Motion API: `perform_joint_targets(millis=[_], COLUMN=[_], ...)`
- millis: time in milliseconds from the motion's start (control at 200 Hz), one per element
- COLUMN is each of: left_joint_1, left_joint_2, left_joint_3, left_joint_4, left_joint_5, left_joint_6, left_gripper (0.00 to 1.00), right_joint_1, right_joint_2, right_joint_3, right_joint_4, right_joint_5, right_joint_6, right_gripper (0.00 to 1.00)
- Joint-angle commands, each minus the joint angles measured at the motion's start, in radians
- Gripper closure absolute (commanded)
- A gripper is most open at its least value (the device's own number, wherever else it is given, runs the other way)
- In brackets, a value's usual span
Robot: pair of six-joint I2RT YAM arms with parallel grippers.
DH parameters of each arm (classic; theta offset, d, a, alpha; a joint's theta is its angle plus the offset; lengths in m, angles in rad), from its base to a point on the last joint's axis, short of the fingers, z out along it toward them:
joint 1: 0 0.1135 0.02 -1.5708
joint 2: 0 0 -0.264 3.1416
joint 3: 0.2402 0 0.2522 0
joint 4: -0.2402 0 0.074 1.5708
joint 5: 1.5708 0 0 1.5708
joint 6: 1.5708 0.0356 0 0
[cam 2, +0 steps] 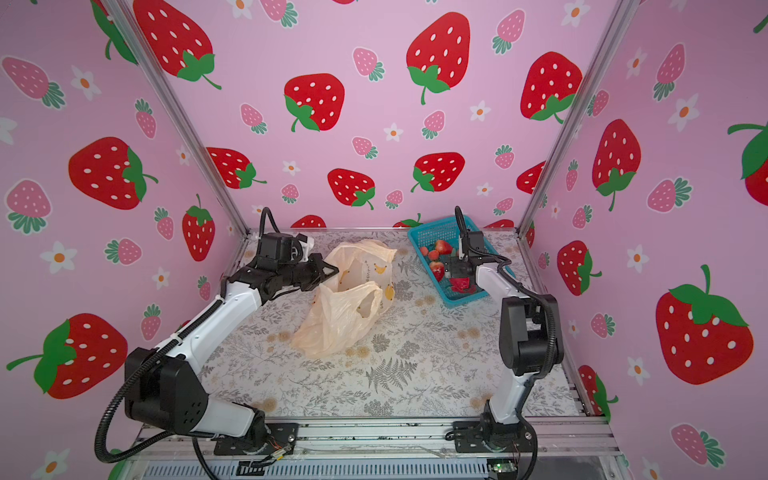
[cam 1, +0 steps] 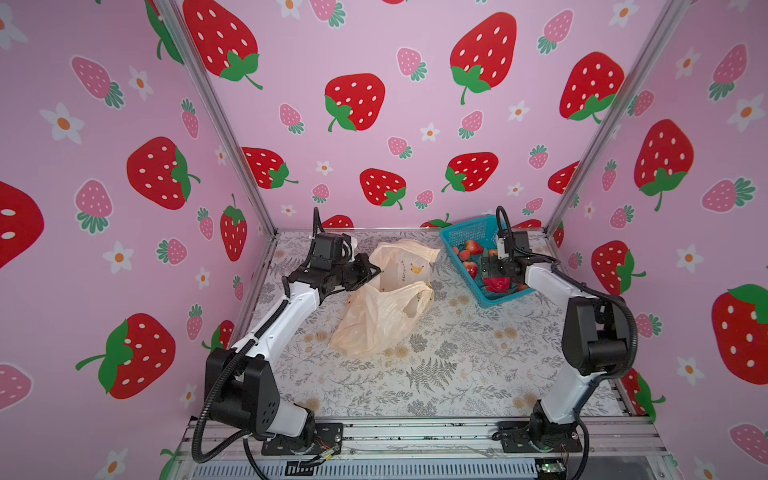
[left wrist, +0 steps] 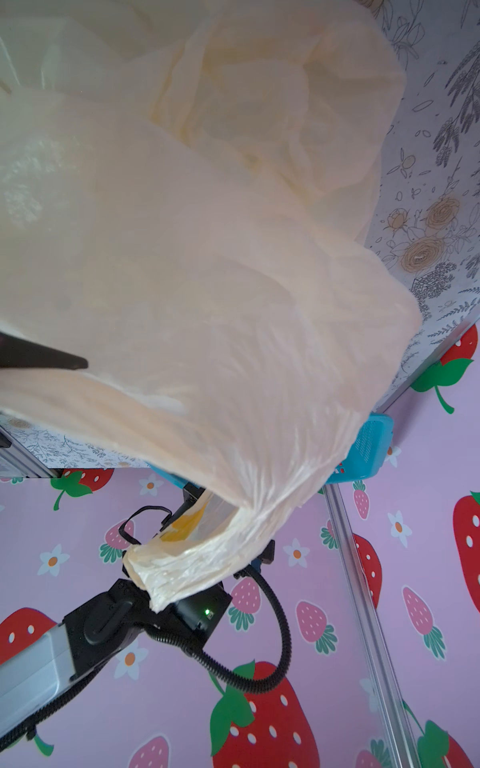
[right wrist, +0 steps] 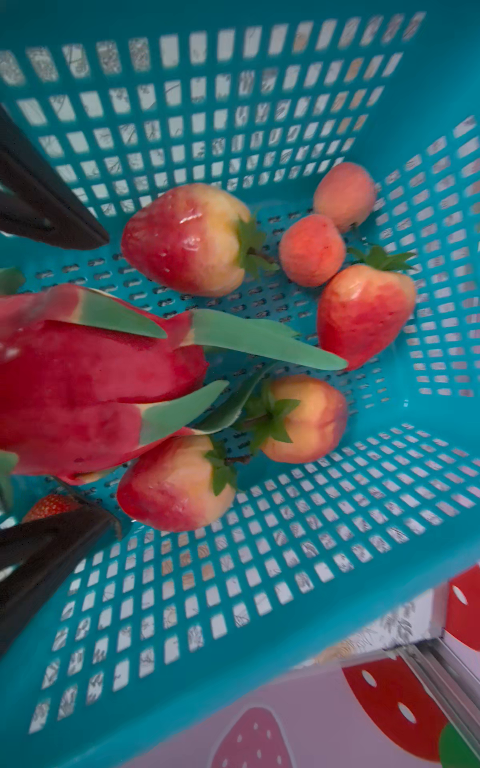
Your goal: Place the fake fruits into the plastic bag and tie a complex knot
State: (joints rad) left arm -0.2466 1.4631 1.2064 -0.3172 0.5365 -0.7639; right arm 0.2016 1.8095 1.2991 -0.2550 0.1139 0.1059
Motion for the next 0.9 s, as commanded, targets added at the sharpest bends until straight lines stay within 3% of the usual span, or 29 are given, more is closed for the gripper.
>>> perform_joint_targets(millis=[0, 110, 380, 510, 750, 896], left_joint_1=[0.007, 0.009, 0.015, 0.02, 0.024, 0.026], left_joint_2=[0.005, 0.005, 0.007, 0.005, 0.006, 0.01], left_joint_3=[0.004, 0.004, 0.001, 0.0, -0.004, -0.003], left_joint_4=[0.015, 0.017, 0.024, 0.028, 0.03, 0.03], left_joint_5=[0.025, 0.028, 0.037, 0.042, 0.043, 0.043], left_joint_6=[0.0, 0.0, -0.009, -0.014, -0.014, -0.015], left_gripper=[1.0, 1.0, 1.0, 1.0, 1.0, 1.0], right_joint_1=[-0.036, -0.054, -0.054, -0.049, -0.029, -0.016], right_joint_2=[-0.004, 0.002, 0.1, 0.194, 0.349, 0.435], right_joint_3=[0.026, 0.028, 0.165, 0.273, 0.47, 0.563], right_joint_4=[-0.033, -0.021, -0.066, -0.106, -0.173, -0.21], right_joint_5=[-0.085, -0.161, -0.12, -0.137, -0.135, -0.106], right_joint_6=[-0.011, -0.001, -0.009, -0.016, -0.03, -0.031], right_gripper=[0.03, 0.01, 0.01, 0.1, 0.36, 0.4])
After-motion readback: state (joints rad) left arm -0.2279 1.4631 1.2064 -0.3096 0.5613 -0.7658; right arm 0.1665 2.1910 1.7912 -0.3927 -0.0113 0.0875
